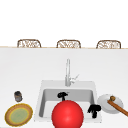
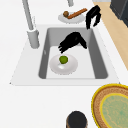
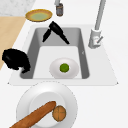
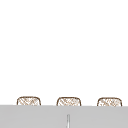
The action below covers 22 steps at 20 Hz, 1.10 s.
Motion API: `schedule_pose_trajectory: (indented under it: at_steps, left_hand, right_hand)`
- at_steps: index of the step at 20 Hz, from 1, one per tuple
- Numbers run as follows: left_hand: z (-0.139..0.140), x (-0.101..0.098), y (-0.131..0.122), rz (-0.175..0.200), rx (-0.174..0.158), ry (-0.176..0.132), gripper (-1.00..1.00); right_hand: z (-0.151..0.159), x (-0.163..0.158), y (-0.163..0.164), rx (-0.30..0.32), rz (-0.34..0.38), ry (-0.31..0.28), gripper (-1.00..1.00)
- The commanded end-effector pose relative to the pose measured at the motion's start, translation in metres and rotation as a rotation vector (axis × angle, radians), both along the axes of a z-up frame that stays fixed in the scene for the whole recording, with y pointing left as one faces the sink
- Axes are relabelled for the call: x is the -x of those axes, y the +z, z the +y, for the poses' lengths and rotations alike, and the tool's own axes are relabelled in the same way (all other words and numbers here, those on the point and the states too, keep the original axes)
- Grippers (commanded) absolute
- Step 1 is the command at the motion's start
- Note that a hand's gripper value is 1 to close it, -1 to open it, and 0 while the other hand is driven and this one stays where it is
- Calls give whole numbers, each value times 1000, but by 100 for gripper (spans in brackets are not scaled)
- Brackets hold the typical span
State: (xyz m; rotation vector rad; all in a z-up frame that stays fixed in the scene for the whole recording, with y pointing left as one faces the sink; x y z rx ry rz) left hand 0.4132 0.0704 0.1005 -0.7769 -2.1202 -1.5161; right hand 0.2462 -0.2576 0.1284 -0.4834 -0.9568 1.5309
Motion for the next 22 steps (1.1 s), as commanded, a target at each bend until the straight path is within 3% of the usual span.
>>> schedule_pose_trajectory:
  at_steps: [1,3,8,12,13,14,15,17,22]
  left_hand:
    - [17,9,17,22,1,43,-100]
    - [22,8,24,23,-1,68,-100]
    - [36,18,47,34,-6,66,-100]
    - [45,37,62,34,-45,25,-100]
    - [44,52,68,12,-77,3,-100]
    - [52,56,71,20,-44,4,-100]
    - [47,64,75,8,-48,20,-100]
    - [54,81,83,5,-34,14,-100]
    - [73,112,101,25,3,34,-100]
  right_hand:
    - [0,0,0,0,0,0,0]
    - [0,0,0,0,0,0,0]
    - [0,0,0,0,0,0,0]
    - [0,0,0,0,0,0,0]
    - [0,0,0,0,0,0,0]
    - [0,0,0,0,0,0,0]
    - [0,0,0,0,0,0,0]
    - [0,0,0,0,0,0,0]
    - [0,0,0,0,0,0,0]
